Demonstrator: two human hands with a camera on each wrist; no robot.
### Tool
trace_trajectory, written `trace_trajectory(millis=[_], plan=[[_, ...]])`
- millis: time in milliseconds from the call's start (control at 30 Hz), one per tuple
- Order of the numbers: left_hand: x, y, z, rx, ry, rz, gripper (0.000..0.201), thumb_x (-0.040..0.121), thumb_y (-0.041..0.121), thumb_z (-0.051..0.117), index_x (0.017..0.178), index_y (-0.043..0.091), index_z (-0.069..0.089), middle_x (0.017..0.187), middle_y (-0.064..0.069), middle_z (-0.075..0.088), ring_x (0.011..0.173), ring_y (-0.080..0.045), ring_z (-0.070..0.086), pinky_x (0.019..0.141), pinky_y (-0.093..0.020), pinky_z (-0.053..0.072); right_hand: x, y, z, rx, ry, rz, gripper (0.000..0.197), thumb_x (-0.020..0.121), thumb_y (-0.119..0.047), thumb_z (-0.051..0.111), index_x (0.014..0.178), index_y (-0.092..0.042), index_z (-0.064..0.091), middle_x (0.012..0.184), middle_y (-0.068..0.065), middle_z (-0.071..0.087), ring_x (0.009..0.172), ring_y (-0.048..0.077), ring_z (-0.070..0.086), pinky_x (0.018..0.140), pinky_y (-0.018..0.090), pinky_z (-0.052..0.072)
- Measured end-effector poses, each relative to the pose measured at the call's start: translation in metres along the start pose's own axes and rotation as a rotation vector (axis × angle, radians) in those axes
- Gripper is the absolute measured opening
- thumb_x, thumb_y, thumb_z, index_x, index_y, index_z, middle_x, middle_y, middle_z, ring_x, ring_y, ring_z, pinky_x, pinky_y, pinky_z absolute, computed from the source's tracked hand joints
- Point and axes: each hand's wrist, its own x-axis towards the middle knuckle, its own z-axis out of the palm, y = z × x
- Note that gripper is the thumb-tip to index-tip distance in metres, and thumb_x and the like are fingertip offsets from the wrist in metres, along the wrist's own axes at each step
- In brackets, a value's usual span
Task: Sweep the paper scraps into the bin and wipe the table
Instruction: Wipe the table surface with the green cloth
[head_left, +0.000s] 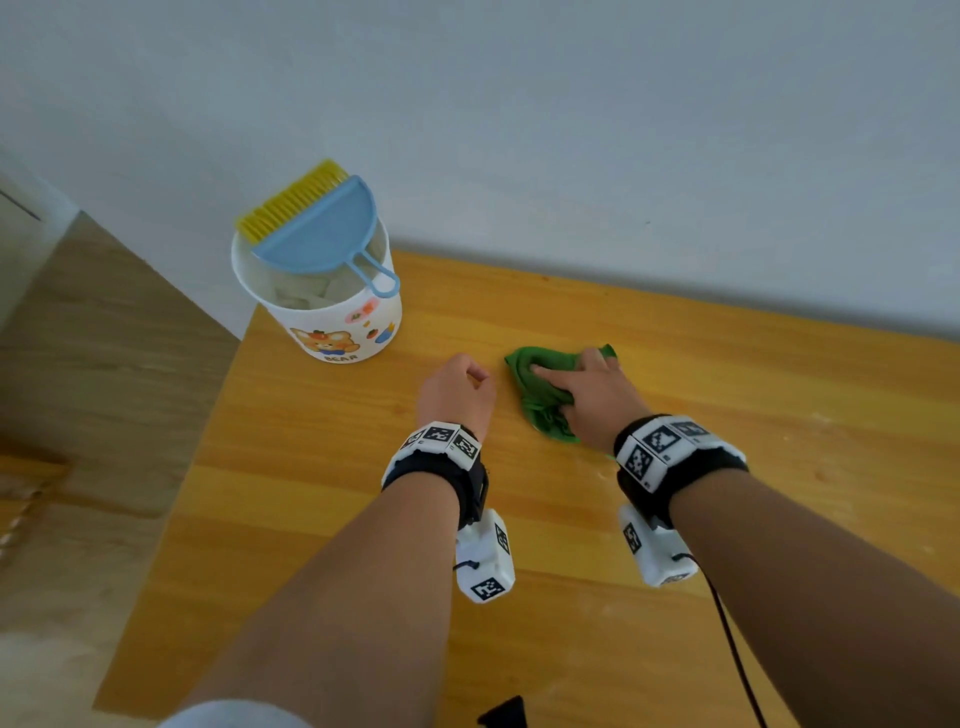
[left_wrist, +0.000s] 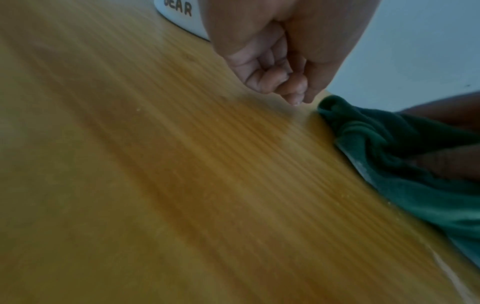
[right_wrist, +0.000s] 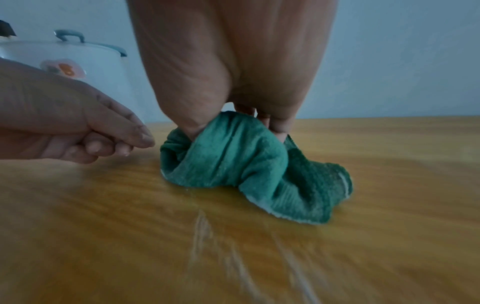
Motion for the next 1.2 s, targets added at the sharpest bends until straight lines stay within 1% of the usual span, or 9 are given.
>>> trace_trajectory(millis=[133,300,533,667,800,900,967,1067,1200], plan=[[0.019,0.01,0.002,-0.009,0.0,0.035,0.007,0.092,0.021,0.058,0.087,0.019,0.062,0.066,0.015,0.049,0.058,-0.002,0.048,0.048,-0.018,0.035,0.033,-0.003,-0.014,0.003,0.023,0.022,0.069,0.091,-0.004,0.044,0.144,-0.046,0.033,0.129,0.012,0.035,0.122,0.035,0.033,0.098,0.043,0.044],[0.035,0.02,0.004,0.007,-0.006,0.057,0.008,0.092,0.022,0.058,0.087,0.021,0.063,0.067,0.017,0.048,0.067,-0.007,0.051,0.061,-0.023,0.041,0.062,0.013,-0.035,0.012,0.077,0.161,0.067,0.093,-0.009,0.048,0.145,-0.046,0.031,0.138,0.016,0.031,0.126,0.042,0.032,0.106,0.043,0.034],[0.042,0.023,0.013,0.02,0.0,0.076,0.009,0.093,0.019,0.057,0.086,0.021,0.063,0.069,0.015,0.051,0.069,-0.009,0.054,0.062,-0.022,0.043,0.06,0.048,-0.046,0.04,0.116,0.273,0.064,0.093,-0.012,0.049,0.146,-0.044,0.03,0.137,0.018,0.033,0.125,0.042,0.035,0.103,0.041,0.037],[0.034,0.026,0.017,0.047,-0.008,0.089,0.009,0.093,0.018,0.057,0.087,0.021,0.063,0.071,0.014,0.054,0.07,-0.009,0.056,0.061,-0.023,0.043,0.037,0.054,-0.041,0.065,0.047,0.214,0.068,0.09,-0.006,0.047,0.143,-0.047,0.035,0.132,0.013,0.034,0.122,0.039,0.033,0.099,0.042,0.038],[0.015,0.033,0.024,0.09,-0.051,0.133,0.005,0.09,0.019,0.061,0.088,0.022,0.063,0.083,0.01,0.061,0.078,-0.011,0.059,0.067,-0.024,0.047,0.008,0.049,-0.025,0.035,-0.049,0.113,0.073,0.089,-0.001,0.043,0.142,-0.05,0.033,0.121,0.009,0.035,0.123,0.036,0.032,0.098,0.043,0.039],[-0.006,0.036,0.03,0.082,-0.121,0.175,0.008,0.088,0.018,0.064,0.095,0.023,0.063,0.086,0.009,0.062,0.078,-0.011,0.059,0.067,-0.024,0.049,-0.013,0.045,-0.015,0.017,-0.064,0.037,0.071,0.088,-0.001,0.043,0.142,-0.048,0.037,0.103,0.005,0.032,0.112,0.032,0.036,0.097,0.039,0.037],[-0.02,0.036,0.034,0.082,-0.156,0.218,0.016,0.087,0.014,0.064,0.1,0.024,0.064,0.086,0.01,0.062,0.079,-0.011,0.06,0.069,-0.023,0.049,-0.026,0.043,-0.008,-0.006,-0.065,-0.009,0.068,0.09,-0.002,0.044,0.142,-0.045,0.039,0.1,0.004,0.031,0.108,0.031,0.038,0.094,0.037,0.035],[-0.043,0.032,0.037,0.126,-0.178,0.288,0.027,0.089,0.008,0.06,0.113,0.022,0.063,0.101,0.005,0.063,0.086,-0.013,0.059,0.073,-0.023,0.048,-0.046,0.04,0.004,-0.037,-0.074,-0.058,0.063,0.092,-0.005,0.047,0.143,-0.041,0.039,0.101,0.005,0.03,0.108,0.031,0.039,0.092,0.035,0.034],[-0.076,0.024,0.041,0.153,-0.135,0.296,0.033,0.091,0.005,0.056,0.119,0.021,0.06,0.121,0.001,0.053,0.084,-0.016,0.054,0.069,-0.023,0.042,-0.073,0.038,0.019,-0.04,-0.069,-0.091,0.06,0.093,-0.008,0.049,0.144,-0.038,0.039,0.101,0.004,0.028,0.11,0.032,0.038,0.094,0.035,0.034]])
